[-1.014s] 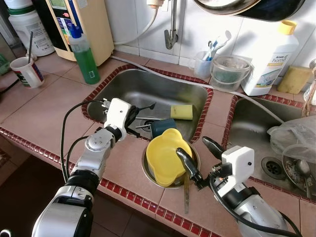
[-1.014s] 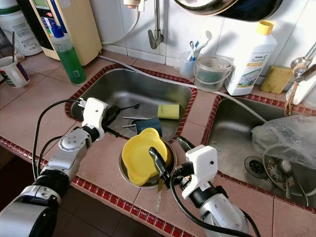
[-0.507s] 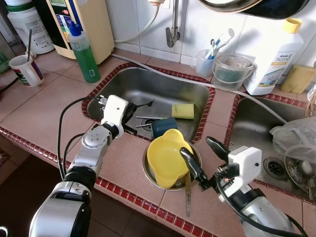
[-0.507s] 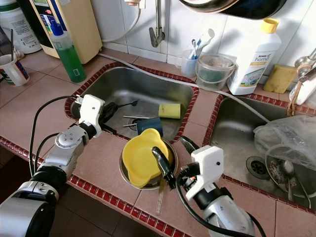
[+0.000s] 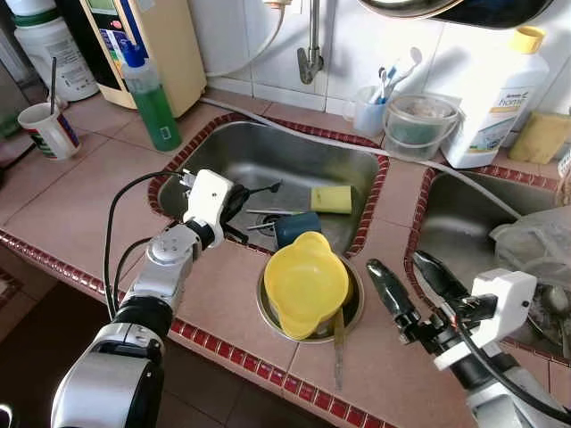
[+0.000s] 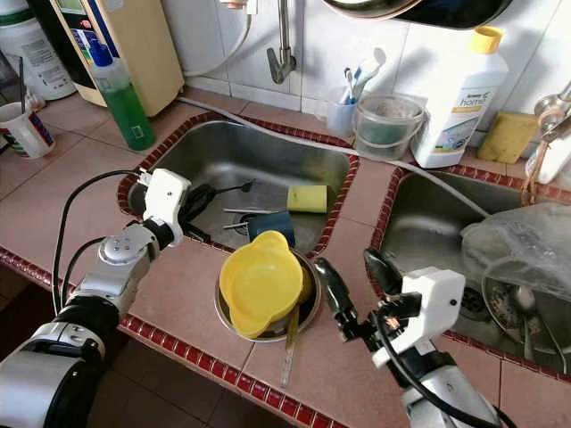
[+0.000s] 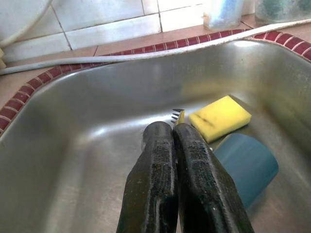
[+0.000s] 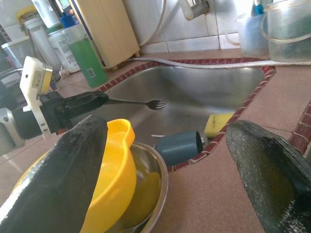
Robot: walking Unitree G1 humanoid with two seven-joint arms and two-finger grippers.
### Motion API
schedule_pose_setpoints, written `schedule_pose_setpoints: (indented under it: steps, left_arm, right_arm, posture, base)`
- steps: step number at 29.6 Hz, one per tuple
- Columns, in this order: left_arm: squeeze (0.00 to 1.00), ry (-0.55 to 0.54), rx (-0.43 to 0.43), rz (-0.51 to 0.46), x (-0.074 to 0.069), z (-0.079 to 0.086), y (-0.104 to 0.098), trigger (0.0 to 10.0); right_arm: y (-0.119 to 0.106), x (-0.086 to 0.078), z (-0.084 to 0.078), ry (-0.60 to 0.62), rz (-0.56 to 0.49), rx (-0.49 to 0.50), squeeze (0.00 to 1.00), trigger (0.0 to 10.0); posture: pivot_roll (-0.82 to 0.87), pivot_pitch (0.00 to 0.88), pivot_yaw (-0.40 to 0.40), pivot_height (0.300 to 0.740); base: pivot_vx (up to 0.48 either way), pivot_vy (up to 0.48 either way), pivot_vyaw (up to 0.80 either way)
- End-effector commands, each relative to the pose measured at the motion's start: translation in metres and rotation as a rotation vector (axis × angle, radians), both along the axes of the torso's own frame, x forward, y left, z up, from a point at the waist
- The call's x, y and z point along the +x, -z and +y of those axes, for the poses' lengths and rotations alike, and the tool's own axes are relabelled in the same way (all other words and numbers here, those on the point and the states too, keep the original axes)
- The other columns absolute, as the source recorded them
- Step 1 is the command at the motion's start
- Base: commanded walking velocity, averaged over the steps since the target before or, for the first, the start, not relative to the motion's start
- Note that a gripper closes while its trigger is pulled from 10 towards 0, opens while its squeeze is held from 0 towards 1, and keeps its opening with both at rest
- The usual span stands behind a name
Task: Kitchen organization
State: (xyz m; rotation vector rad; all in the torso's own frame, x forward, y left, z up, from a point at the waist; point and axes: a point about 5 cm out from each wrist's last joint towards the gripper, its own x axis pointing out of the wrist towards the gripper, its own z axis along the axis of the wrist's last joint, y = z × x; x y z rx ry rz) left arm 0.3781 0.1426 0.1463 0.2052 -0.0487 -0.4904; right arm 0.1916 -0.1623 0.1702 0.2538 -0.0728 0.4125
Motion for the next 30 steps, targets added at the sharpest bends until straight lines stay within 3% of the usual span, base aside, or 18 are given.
schedule_pose_setpoints:
  steps: [1, 6, 7, 10, 11, 20, 30]
  left_arm:
    - [0.0, 0.011, 0.013, -0.009, 0.001, 0.002, -0.003, 10.0]
    - [0.0, 0.011, 0.01, -0.009, 0.001, 0.004, -0.004, 10.0]
    - [0.5, 0.012, 0.01, -0.009, 0.001, 0.004, -0.004, 10.0]
    - [0.5, 0.017, 0.001, -0.005, 0.001, 0.005, -0.004, 10.0]
    - [1.0, 0.021, -0.007, -0.002, 0.001, 0.005, -0.003, 10.0]
    - [1.0, 0.015, -0.013, 0.002, 0.002, 0.007, -0.004, 10.0]
    - [1.0, 0.014, -0.003, -0.006, 0.003, 0.006, -0.007, 10.0]
  right_arm:
    - [-0.003, -0.002, 0.0, -0.011, -0.007, 0.003, 0.0, 10.0]
    - [-0.004, -0.003, -0.001, -0.019, 0.006, 0.011, 0.0, 10.0]
    - [-0.004, -0.002, -0.001, -0.019, 0.006, 0.012, 0.0, 10.0]
    - [-0.005, -0.002, -0.001, -0.016, 0.0, 0.018, 0.0, 10.0]
    - [-0.005, -0.002, -0.001, -0.015, -0.004, 0.02, 0.0, 10.0]
    - [-0.015, 0.004, -0.005, 0.083, -0.057, 0.058, 0.0, 10.0]
    - [-0.016, 0.006, -0.006, 0.095, -0.065, 0.055, 0.0, 10.0]
  posture:
    - [-0.22, 0.136, 0.103, 0.74]
    - [-0.22, 0.137, 0.1, 0.74]
    - [-0.22, 0.138, 0.1, 0.74]
    - [-0.22, 0.139, 0.101, 0.74]
    - [-0.22, 0.139, 0.101, 0.74]
    - [-0.22, 0.14, 0.106, 0.74]
    - [-0.22, 0.138, 0.107, 0.74]
  base:
    - [0.0, 0.0, 0.0]
    - [0.0, 0.0, 0.0]
    - [0.0, 0.0, 0.0]
    - [0.0, 0.0, 0.0]
    - [0.0, 0.0, 0.0]
    - [0.0, 0.0, 0.0]
    - [0.0, 0.0, 0.0]
